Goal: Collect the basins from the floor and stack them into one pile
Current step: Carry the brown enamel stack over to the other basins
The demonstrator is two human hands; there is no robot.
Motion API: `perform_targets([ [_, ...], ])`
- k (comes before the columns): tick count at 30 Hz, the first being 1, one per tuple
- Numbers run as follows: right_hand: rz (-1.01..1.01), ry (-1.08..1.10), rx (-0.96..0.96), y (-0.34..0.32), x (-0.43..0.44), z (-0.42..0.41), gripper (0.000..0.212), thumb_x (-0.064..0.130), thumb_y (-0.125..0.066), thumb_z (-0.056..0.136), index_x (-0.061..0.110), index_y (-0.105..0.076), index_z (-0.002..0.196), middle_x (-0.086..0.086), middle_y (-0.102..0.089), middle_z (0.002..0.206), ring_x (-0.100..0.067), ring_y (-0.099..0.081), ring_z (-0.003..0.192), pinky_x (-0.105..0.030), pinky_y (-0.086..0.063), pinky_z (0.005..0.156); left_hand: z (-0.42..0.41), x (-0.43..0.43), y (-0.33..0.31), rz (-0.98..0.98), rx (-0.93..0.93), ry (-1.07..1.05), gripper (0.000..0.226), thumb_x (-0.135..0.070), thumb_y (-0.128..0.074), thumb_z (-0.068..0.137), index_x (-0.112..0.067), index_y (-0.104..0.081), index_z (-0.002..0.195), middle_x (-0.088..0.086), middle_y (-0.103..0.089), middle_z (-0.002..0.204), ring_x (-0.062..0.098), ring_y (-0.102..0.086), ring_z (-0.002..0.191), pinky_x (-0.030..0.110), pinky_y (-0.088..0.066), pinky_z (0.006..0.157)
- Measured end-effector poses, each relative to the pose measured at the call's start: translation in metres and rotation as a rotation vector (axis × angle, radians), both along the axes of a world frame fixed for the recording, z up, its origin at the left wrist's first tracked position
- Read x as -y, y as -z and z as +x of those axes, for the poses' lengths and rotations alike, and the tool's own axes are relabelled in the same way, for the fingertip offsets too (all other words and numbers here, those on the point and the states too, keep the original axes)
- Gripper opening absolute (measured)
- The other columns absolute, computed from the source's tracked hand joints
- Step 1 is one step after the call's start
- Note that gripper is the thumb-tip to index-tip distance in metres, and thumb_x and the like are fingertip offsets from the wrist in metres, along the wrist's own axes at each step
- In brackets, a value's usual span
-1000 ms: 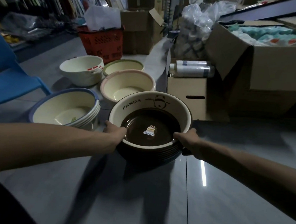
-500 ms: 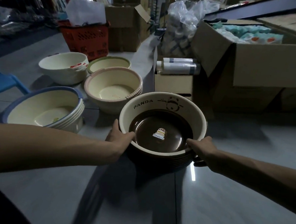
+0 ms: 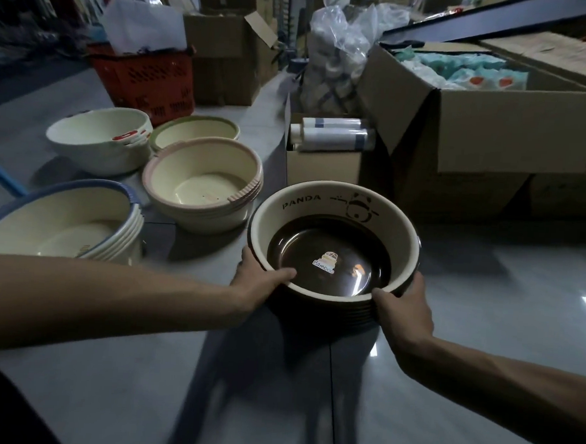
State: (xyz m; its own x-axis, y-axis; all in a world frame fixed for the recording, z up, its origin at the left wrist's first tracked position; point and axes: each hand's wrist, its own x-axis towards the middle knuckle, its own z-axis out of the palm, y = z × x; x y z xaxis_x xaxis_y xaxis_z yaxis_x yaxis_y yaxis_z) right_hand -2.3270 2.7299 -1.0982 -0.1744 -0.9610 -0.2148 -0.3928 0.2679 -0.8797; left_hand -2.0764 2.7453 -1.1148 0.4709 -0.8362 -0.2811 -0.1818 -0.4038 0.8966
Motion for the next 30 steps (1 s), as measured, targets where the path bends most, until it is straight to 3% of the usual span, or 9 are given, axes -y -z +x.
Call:
perform_targets([
  [3, 0.006, 0.025, -0.023, 0.001, 0.007, 0.004, 0.066, 0.017, -0.063, 0.085, 0.032, -0.036, 0.144, -0.002, -0.064, 0.099, -0.028, -0.062, 0.088, -0.044, -0.054, 0.081, -0.003, 0.004, 0.011, 0.053, -0.05, 0.0, 0.112, -0.029, -0.088, 0.074, -0.035, -0.01, 0.154, 0.008, -0.037, 0.139, 0.03, -0.045, 0.127, 0.053, -0.049, 0.106],
  [9, 0.04, -0.002, 0.053, 0.005, 0.036, 0.0, 0.068, 0.02, -0.064, 0.074, 0.042, -0.042, 0.134, 0.003, -0.065, 0.102, -0.028, -0.066, 0.093, -0.055, -0.06, 0.082, -0.006, 0.022, 0.008, 0.065, -0.09, -0.001, 0.118, -0.042, -0.09, 0.069, -0.044, -0.007, 0.152, 0.007, -0.028, 0.148, 0.033, -0.04, 0.134, 0.057, -0.057, 0.091],
  [17, 0.059, 0.022, 0.104, 0.016, 0.075, -0.007, 0.059, 0.022, -0.061, 0.069, 0.039, -0.046, 0.123, 0.0, -0.063, 0.105, -0.031, -0.065, 0.098, -0.056, -0.06, 0.083, -0.021, 0.03, -0.01, 0.052, -0.115, -0.018, 0.115, -0.034, -0.086, 0.08, -0.037, 0.0, 0.156, 0.008, -0.022, 0.151, 0.028, -0.034, 0.135, 0.047, -0.06, 0.069],
  [22, 0.055, 0.021, 0.079, 0.009, 0.081, -0.009, 0.06, 0.017, -0.059, 0.073, 0.027, -0.046, 0.13, -0.006, -0.061, 0.107, -0.033, -0.063, 0.099, -0.057, -0.059, 0.085, -0.027, 0.025, -0.009, 0.088, -0.161, -0.023, 0.128, -0.038, -0.087, 0.078, -0.041, 0.012, 0.159, 0.006, -0.019, 0.157, 0.031, -0.032, 0.142, 0.054, -0.059, 0.09],
  [26, -0.022, -0.016, -0.064, 0.008, 0.087, -0.022, 0.065, 0.022, -0.054, 0.07, 0.026, -0.048, 0.135, -0.007, -0.065, 0.107, -0.032, -0.066, 0.094, -0.057, -0.061, 0.078, -0.046, 0.014, -0.006, 0.111, -0.203, 0.029, 0.131, -0.033, -0.085, 0.081, -0.038, 0.019, 0.159, 0.005, -0.008, 0.164, 0.032, -0.028, 0.147, 0.055, -0.057, 0.094],
  [30, -0.014, -0.105, -0.078, 0.003, 0.104, -0.04, 0.048, 0.008, -0.059, 0.086, 0.022, -0.053, 0.132, -0.01, -0.067, 0.106, -0.03, -0.07, 0.089, -0.052, -0.064, 0.072, -0.064, 0.015, -0.001, 0.125, -0.134, 0.076, 0.133, -0.04, -0.082, 0.084, -0.031, 0.03, 0.156, 0.003, 0.012, 0.168, 0.031, -0.014, 0.153, 0.056, -0.056, 0.094],
])
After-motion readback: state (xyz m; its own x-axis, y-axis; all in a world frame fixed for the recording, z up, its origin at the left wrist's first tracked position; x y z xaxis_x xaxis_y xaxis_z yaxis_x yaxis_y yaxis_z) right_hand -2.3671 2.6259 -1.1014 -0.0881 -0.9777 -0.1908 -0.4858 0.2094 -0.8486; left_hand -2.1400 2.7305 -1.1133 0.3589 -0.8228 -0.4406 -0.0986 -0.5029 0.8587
